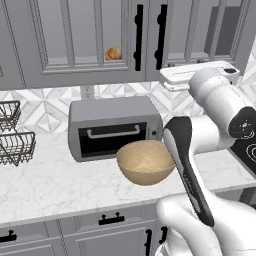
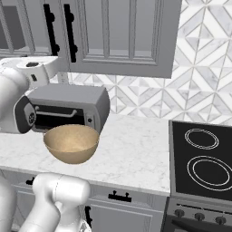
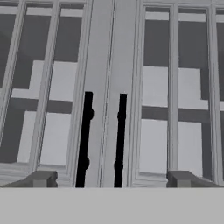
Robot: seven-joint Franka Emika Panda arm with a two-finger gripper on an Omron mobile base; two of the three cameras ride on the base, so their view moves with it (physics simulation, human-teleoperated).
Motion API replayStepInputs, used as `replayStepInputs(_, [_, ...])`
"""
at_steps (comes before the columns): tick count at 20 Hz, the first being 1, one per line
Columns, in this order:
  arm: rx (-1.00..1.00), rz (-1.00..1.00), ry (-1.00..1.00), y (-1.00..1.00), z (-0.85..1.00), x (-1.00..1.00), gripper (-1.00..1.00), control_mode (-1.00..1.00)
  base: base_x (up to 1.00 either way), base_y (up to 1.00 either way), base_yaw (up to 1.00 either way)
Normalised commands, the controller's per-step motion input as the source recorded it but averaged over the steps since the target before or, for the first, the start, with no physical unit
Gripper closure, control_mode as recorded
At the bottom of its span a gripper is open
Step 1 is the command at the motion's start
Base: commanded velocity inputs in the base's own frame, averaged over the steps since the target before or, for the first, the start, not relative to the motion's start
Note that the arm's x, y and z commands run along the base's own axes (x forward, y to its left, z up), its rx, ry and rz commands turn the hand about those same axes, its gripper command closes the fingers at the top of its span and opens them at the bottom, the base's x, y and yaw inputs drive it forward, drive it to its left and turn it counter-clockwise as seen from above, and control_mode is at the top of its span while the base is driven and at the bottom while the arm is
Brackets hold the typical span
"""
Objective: Open the cabinet, pick up the bread from the cabinet and place it in the basket. Then move the basket to the dining counter.
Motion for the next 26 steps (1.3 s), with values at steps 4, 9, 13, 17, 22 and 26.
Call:
replayStepInputs(4, [0.00, -0.04, -0.19, 0.46, 0.13, 0.00, -1.00, -1.00, 0.00, 0.00, 0.00])
replayStepInputs(9, [0.00, -0.01, -0.21, 0.43, 0.03, 0.07, -1.00, -1.00, 0.00, 0.00, 0.00])
replayStepInputs(13, [0.00, -0.01, -0.12, 0.27, 0.00, 0.11, -1.00, -1.00, 0.00, 0.00, 0.00])
replayStepInputs(17, [0.00, -0.05, 0.00, 0.26, 0.00, 0.21, -1.00, -1.00, 0.00, 0.00, 0.00])
replayStepInputs(22, [0.00, -0.10, 0.03, 0.25, 0.00, 0.59, -1.00, -1.00, 0.00, 0.00, 0.00])
replayStepInputs(26, [0.10, -0.12, 0.13, 0.02, 0.00, 0.73, -1.00, -1.00, 0.00, 0.00, 0.00])
